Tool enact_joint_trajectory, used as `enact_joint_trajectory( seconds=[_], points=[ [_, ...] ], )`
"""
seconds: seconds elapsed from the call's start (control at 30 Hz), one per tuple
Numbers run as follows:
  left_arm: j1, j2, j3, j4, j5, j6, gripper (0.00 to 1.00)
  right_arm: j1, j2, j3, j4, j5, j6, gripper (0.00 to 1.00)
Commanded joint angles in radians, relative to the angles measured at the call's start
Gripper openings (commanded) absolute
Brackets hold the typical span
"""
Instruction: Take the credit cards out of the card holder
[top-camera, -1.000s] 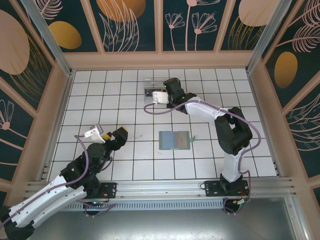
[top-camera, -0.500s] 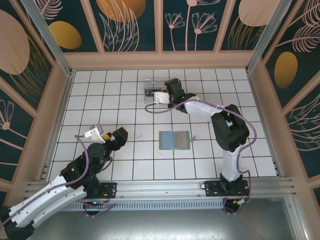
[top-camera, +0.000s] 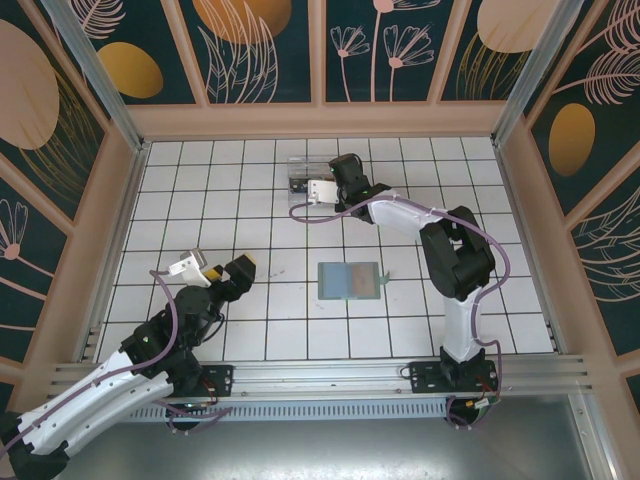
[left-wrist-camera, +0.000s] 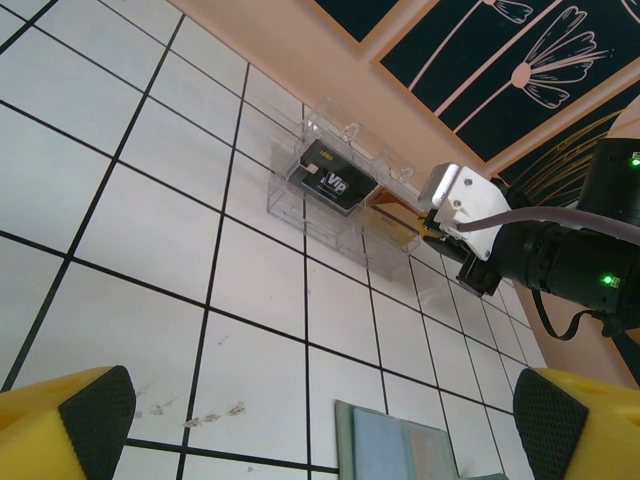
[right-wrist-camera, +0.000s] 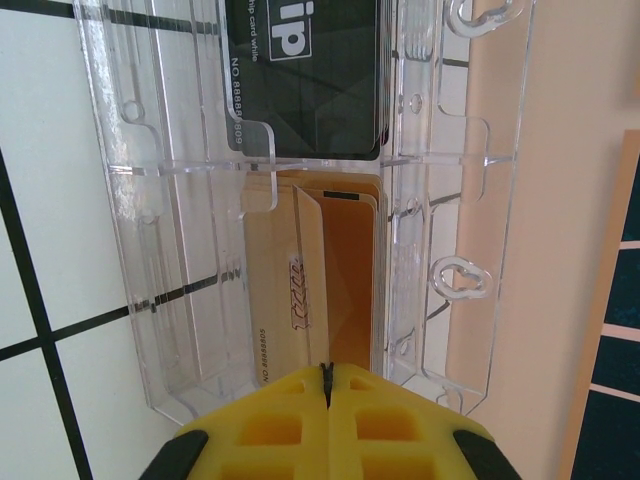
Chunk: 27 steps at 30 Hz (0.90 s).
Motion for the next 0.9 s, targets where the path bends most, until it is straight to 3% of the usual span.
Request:
enact_joint_trajectory(
  seconds=[0.0,0.4,0.6,0.67,0.8,0.87],
  points=[
    [-0.002,0.004,-0.012,-0.011,-0.021,0.011,0.99,-0.014,0.029,0.036,0.01,-0.026,0.013,0.0],
    [-0.003,0.012,-0.014,-0.008,-0.021,0.005,0.98,-0.03,0.043,0.033,0.018,-0.033,0.028,0.02],
    [-0.003,0.015,-0.015,-0.006,-0.022,0.006,0.99,-0.031,0.056,0.041,0.035,-0.025,0.036,0.11],
    [-0.003,0.015,-0.016,-0.007,-0.022,0.006,0.99,-0.03,0.063,0.046,0.046,-0.022,0.042,0.19],
    [-0.004,0.015,-0.017,-0.009,-0.022,0.005,0.99,-0.032,0.074,0.057,0.05,-0.018,0.05,0.2],
    [-0.003,0.015,-0.018,-0.012,-0.023,0.004,0.99,-0.032,0.076,0.057,0.07,-0.007,0.048,0.33]
  ],
)
